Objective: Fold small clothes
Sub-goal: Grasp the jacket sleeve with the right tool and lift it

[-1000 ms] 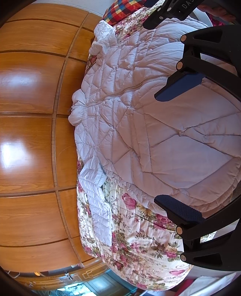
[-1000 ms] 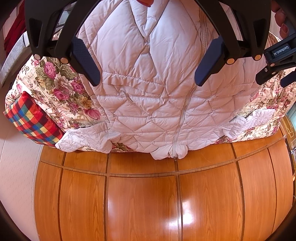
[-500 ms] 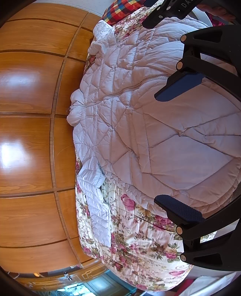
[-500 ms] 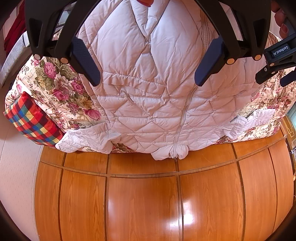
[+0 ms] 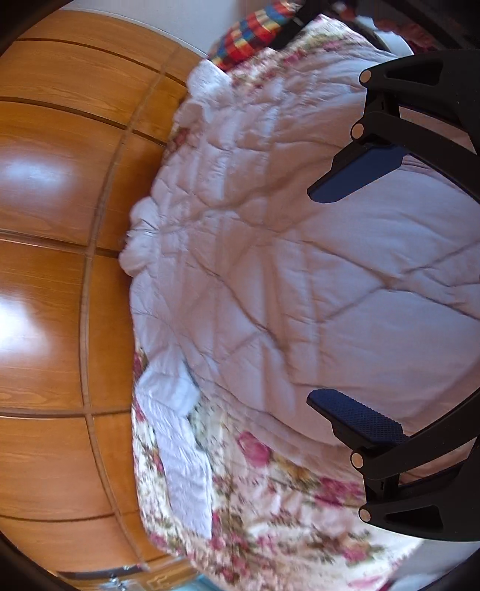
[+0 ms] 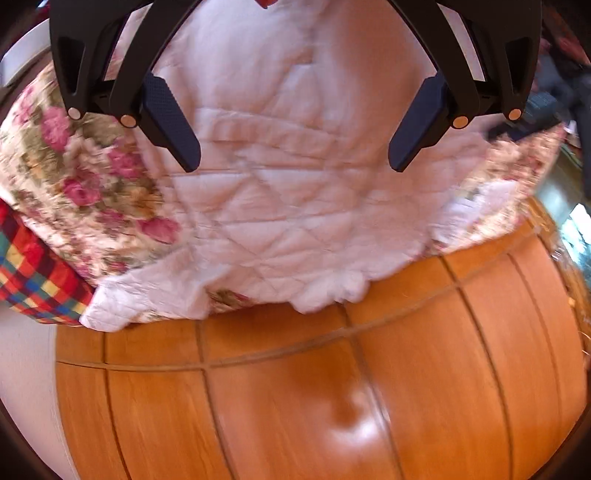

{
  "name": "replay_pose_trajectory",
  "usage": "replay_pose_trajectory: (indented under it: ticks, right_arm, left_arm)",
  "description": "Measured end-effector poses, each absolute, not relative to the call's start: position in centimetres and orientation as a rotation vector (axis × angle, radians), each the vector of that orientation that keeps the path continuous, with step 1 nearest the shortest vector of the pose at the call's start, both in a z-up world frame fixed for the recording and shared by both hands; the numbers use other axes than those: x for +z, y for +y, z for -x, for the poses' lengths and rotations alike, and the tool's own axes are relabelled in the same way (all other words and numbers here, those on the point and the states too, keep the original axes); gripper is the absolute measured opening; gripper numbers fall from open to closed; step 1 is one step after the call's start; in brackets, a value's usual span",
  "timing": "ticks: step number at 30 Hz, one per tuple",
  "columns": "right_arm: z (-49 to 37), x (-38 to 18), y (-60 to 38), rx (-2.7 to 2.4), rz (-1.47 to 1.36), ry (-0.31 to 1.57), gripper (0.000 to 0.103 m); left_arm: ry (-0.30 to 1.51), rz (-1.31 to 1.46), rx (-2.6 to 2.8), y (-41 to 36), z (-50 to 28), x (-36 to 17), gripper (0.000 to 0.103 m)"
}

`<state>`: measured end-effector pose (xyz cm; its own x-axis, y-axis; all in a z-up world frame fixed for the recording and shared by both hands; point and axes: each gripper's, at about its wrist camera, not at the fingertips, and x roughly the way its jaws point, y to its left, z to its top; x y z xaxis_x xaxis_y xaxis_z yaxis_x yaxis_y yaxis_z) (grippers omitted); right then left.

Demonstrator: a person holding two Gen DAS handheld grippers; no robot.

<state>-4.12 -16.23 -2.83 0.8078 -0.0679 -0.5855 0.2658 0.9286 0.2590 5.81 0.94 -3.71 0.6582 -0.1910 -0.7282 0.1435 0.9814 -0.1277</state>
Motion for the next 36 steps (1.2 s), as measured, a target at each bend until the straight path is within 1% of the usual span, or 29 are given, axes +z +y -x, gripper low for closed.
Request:
replay_pose_trajectory:
  ticks: [4,10,12,13,14,17,20,28,36]
  right_arm:
    - [3.3,-4.5,-21.1,-0.259,-0.361,0.616,0.101]
    - [2.7,-8.1,-31.4,-0.325,-0.611,0.635,0.101]
    - [1.8,-9.2,-34.9,-0.382,-0.659,0.642,0.099]
    - [1.4,-9.6,-36.2,-0.401,-0.675,0.641,0.096]
    - [0.9,-10.0,-37.6,-0.418,-0.692,0.641,0.089]
    - [-0.3,-11.0,-41.8,-0.467,-0.759,0.640,0.078]
    - [-1.6,-11.7,-45.1,-0.509,-0.796,0.637,0.076]
    - [-6.4,-11.8,-52.8,-0.604,-0.787,0.613,0.073]
    - [-8.5,-12.6,-58.5,-0.647,-0.920,0.524,0.070]
  left_arm:
    - [0.825,0.111,-0.167,2.0,-10.5,-4.2,0.100]
    - [0.779,0.045,0.053,4.2,-18.3,-6.0,0.100]
    - [0.751,0.003,0.118,5.1,-20.3,-6.6,0.100]
    - [0.746,-0.002,0.146,5.6,-20.9,-6.8,0.100]
    - [0.741,0.006,0.164,6.2,-21.3,-7.0,0.100]
    - [0.757,0.079,0.202,7.9,-22.1,-8.5,0.100]
    - [0.794,0.129,0.171,8.7,-22.5,-10.4,0.100]
    - [0.911,0.208,0.110,9.1,-23.7,-13.4,0.100]
    - [0.889,0.206,0.116,8.7,-23.9,-13.7,0.100]
